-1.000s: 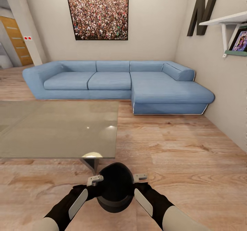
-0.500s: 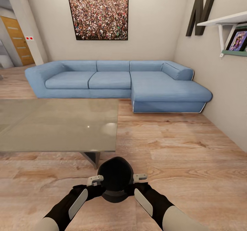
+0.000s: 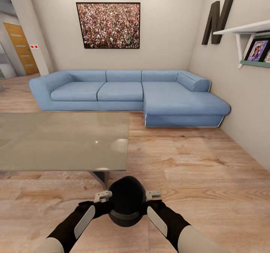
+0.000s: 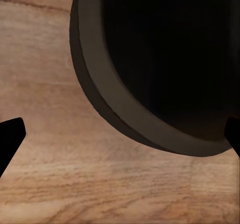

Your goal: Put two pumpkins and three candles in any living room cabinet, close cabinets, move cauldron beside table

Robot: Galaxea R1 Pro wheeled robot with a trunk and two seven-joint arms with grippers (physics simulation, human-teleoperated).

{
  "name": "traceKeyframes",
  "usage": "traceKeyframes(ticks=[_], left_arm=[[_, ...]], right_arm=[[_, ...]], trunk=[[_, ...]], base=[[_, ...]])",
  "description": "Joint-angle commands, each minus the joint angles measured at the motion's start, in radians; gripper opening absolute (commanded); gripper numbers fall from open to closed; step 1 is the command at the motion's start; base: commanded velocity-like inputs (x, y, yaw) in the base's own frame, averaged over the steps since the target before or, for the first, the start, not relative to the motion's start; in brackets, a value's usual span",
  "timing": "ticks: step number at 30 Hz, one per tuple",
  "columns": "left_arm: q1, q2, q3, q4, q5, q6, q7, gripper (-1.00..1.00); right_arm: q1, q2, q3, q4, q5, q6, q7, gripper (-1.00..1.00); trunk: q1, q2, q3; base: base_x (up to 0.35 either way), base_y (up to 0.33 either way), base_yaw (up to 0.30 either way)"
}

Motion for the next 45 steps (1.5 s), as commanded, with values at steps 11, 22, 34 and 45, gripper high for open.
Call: traceKeyframes(ticks=[11,22,34,45], left_arm=[[-0.01,0.003,0.0,0.007,0.019,0.051,0.08,1.0],[-0.008,0.002,0.0,0.076,0.022,0.077,0.089,1.0],[-0.007,0.012,0.0,0.098,0.023,0.07,0.091,1.0],[-0.004,0.014,0.0,0.109,0.022,0.066,0.091,1.0]], right_arm=[[-0.001,-0.007,0.002,-0.001,-0.015,0.083,-0.009,1.0],[0.002,-0.008,0.003,-0.001,-0.015,0.082,-0.009,1.0],[0.006,-0.009,0.004,0.002,-0.015,0.075,-0.008,1.0],[0.007,-0.009,0.004,0.012,-0.016,0.069,-0.001,1.0]], trunk=[[-0.042,0.077,0.034],[-0.085,0.154,0.068],[-0.131,0.238,0.106],[-0.173,0.315,0.14]], base=[[0.0,0.0,0.0],[0.0,0.0,0.0],[0.0,0.0,0.0],[-0.128,0.0,0.0]])
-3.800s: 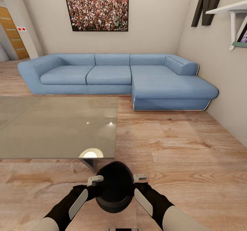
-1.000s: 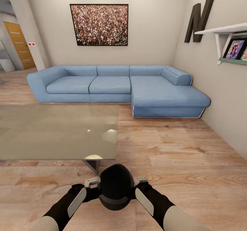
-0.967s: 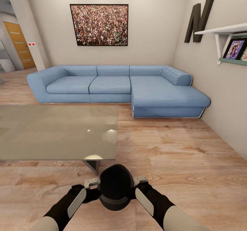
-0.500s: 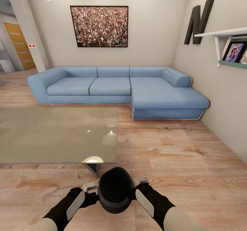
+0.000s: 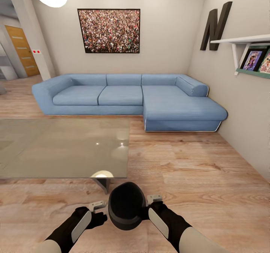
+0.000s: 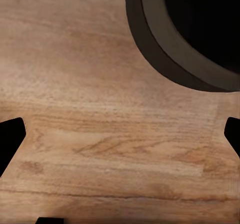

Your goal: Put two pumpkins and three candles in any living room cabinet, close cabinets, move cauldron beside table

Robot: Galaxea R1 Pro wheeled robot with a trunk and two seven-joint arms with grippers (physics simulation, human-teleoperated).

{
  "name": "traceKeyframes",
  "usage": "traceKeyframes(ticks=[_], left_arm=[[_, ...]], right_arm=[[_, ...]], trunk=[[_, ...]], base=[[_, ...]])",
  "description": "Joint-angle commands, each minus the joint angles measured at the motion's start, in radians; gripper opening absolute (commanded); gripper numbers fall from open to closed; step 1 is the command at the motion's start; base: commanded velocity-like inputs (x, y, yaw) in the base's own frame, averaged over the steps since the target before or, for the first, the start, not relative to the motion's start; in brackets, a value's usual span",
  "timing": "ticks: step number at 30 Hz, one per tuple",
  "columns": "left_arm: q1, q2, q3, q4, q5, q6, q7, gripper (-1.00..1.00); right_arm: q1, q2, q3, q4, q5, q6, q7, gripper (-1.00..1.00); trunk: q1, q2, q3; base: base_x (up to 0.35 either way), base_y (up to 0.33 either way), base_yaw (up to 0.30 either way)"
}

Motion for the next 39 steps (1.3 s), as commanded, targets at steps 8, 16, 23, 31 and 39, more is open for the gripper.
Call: traceKeyframes(ticks=[8,16,23,31,39], left_arm=[[0.0,0.0,-0.008,0.02,0.011,-0.021,0.009,1.0],[0.001,0.001,-0.009,0.045,0.01,-0.04,0.008,1.0],[0.0,0.001,-0.009,0.086,0.008,-0.076,0.008,1.0],[0.0,-0.001,-0.009,0.174,0.005,-0.173,0.009,1.0],[0.0,0.0,-0.011,0.183,0.005,-0.186,0.009,1.0]], right_arm=[[-0.001,-0.001,0.006,-0.001,-0.039,-0.008,-0.005,1.0],[0.007,-0.002,0.006,0.004,-0.075,-0.034,-0.003,1.0],[0.021,-0.004,0.006,0.021,-0.076,-0.068,-0.001,1.0],[0.023,-0.003,0.007,0.146,-0.073,-0.168,-0.004,1.0],[0.023,-0.004,0.008,0.176,-0.074,-0.212,-0.003,1.0]], trunk=[[-0.031,0.056,0.024],[-0.062,0.112,0.049],[-0.088,0.161,0.071],[-0.119,0.217,0.096],[-0.15,0.273,0.121]], base=[[-0.008,0.0,0.0],[0.0,0.0,0.0],[0.0,0.0,0.0],[0.0,0.0,0.0],[0.0,0.0,0.0]])
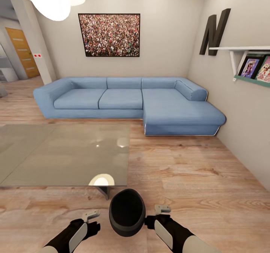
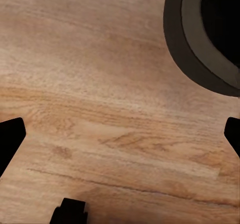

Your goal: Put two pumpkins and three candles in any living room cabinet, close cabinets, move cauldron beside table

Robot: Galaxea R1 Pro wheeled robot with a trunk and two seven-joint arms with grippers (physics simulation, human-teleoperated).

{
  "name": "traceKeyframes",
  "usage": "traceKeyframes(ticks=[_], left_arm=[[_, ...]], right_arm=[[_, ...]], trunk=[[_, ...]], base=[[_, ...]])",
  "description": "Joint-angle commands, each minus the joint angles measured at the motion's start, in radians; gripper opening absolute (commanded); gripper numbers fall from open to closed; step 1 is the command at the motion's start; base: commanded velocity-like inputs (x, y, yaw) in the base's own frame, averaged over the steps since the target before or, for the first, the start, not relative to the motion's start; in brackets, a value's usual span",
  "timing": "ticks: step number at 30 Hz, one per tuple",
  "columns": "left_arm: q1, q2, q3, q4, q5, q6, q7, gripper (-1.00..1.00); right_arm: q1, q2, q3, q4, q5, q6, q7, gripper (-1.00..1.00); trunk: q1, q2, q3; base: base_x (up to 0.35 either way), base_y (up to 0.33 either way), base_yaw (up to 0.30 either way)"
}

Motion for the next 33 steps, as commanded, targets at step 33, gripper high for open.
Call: traceKeyframes(ticks=[33], left_arm=[[-0.001,0.0,-0.012,0.036,0.011,-0.045,0.008,1.0]], right_arm=[[-0.001,-0.001,0.008,0.024,-0.006,-0.017,-0.007,1.0]], trunk=[[-0.127,0.231,0.103]], base=[[-0.021,0.0,0.0]])
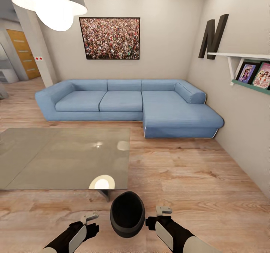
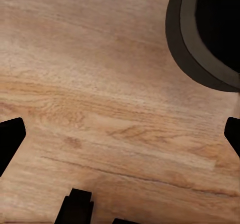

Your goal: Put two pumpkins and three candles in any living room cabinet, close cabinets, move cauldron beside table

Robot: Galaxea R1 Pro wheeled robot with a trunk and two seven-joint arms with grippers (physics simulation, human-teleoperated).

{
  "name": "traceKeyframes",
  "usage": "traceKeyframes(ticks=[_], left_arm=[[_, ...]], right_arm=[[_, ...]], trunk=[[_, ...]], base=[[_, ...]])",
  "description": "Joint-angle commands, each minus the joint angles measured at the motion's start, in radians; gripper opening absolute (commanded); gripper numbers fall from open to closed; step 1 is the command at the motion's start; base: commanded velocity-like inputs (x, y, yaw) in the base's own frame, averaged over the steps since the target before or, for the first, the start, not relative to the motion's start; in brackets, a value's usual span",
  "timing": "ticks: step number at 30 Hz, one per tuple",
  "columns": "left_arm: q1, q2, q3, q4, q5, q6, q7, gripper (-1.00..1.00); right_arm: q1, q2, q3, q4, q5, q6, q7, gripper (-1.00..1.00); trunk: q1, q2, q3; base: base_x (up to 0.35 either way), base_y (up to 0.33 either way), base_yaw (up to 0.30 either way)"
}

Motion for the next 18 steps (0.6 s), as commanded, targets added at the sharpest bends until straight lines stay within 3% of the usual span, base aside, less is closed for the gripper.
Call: traceKeyframes(ticks=[1,8,18], left_arm=[[0.0,0.001,-0.008,-0.002,0.01,0.003,0.008,1.0],[0.0,0.001,-0.008,0.0,0.01,0.002,0.008,1.0],[0.0,0.002,-0.007,0.0,0.012,0.002,0.009,1.0]], right_arm=[[-0.001,-0.001,0.008,-0.002,-0.007,0.004,-0.008,1.0],[-0.001,0.0,0.01,-0.002,-0.002,0.004,-0.008,1.0],[-0.001,0.001,0.01,-0.002,0.004,-0.001,-0.008,1.0]], trunk=[[-0.004,0.007,0.002],[-0.031,0.056,0.024],[-0.031,0.056,0.024]], base=[[-0.131,0.0,0.042],[-0.049,0.0,0.206],[-0.002,0.0,0.283]])
